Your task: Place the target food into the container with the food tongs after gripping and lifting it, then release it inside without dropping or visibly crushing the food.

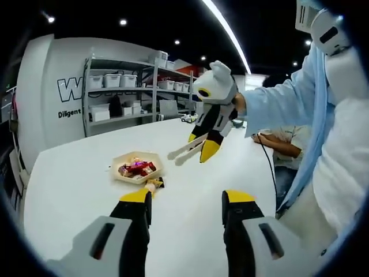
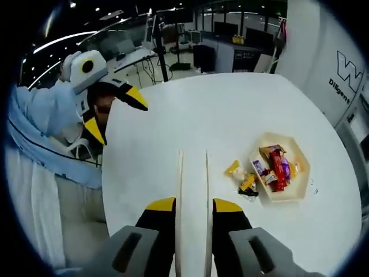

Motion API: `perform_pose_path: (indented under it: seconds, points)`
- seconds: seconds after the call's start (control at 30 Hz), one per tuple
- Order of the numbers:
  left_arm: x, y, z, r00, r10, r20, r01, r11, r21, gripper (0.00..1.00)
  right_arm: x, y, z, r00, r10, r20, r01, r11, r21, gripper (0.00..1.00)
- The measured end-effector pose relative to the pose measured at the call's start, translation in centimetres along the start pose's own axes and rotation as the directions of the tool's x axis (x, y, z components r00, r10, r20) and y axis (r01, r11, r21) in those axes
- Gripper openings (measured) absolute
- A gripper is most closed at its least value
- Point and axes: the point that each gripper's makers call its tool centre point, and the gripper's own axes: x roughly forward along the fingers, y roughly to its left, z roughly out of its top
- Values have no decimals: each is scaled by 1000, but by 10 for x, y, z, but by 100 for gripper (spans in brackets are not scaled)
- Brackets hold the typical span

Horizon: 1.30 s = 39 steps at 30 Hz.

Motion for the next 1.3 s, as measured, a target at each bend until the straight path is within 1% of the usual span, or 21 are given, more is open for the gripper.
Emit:
perform_pose_path:
  seconds: [0.17, 0.37, 0.43, 0.5, 0.53, 0.57, 0.6, 0.67, 0.73, 0.87, 0.9, 1.0, 1.13, 1.23, 1.3]
  points:
    - [7, -2, 5, 999, -34, 20, 34, 999, 2, 45, -2, 13, 2, 1000, 15, 7, -15, 1000, -26, 15]
    - [13, -5, 6, 997, -70, 28, 70, 998, 10, 44, -5, 26, 5, 999, 43, 14, -42, 997, -61, 15]
    - [15, -8, 8, 995, -94, 33, 93, 995, 22, 41, -6, 32, 6, 998, 66, 11, -65, 995, -79, 15]
    - [19, -11, 9, 993, -114, 36, 113, 993, 25, 41, -6, 37, 9, 997, 74, 17, -72, 992, -100, 15]
    - [20, -11, 10, 992, -118, 34, 117, 993, 28, 40, -6, 39, 10, 996, 89, 16, -87, 990, -114, 15]
    - [22, -13, 10, 991, -135, 27, 133, 990, 46, 37, -4, 40, 10, 996, 84, 14, -82, 990, -112, 15]
    - [23, -14, 10, 990, -137, 27, 136, 990, 50, 35, -3, 42, 9, 996, 92, 2, -91, 988, -124, 15]
    - [26, -17, 13, 988, -154, 34, 151, 986, 65, 33, -4, 45, 10, 995, 102, 6, -100, 985, -139, 15]
    - [27, -18, 15, 987, -159, 35, 156, 985, 75, 32, -4, 48, 9, 993, 114, -6, -114, 983, -147, 15]
    - [31, -25, 17, 981, -192, 32, 188, 978, 91, 29, -1, 48, 7, 994, 109, -14, -110, 982, -151, 15]
    - [32, -28, 16, 979, -204, 24, 201, 975, 97, 26, 0, 48, 7, 994, 109, -14, -109, 982, -151, 15]
    - [34, -30, 15, 978, -209, 14, 206, 971, 119, 23, -1, 49, 7, 994, 113, -12, -113, 981, -155, 15]
    - [36, -33, 16, 975, -223, 17, 219, 968, 121, 20, -4, 55, 9, 991, 131, -10, -131, 977, -168, 16]
    - [38, -37, 17, 972, -233, 19, 228, 965, 131, 15, -5, 56, 9, 992, 130, -10, -129, 976, -174, 16]
    - [40, -41, 16, 970, -242, 15, 238, 961, 143, 8, -4, 56, 9, 992, 128, -11, -128, 976, -176, 16]
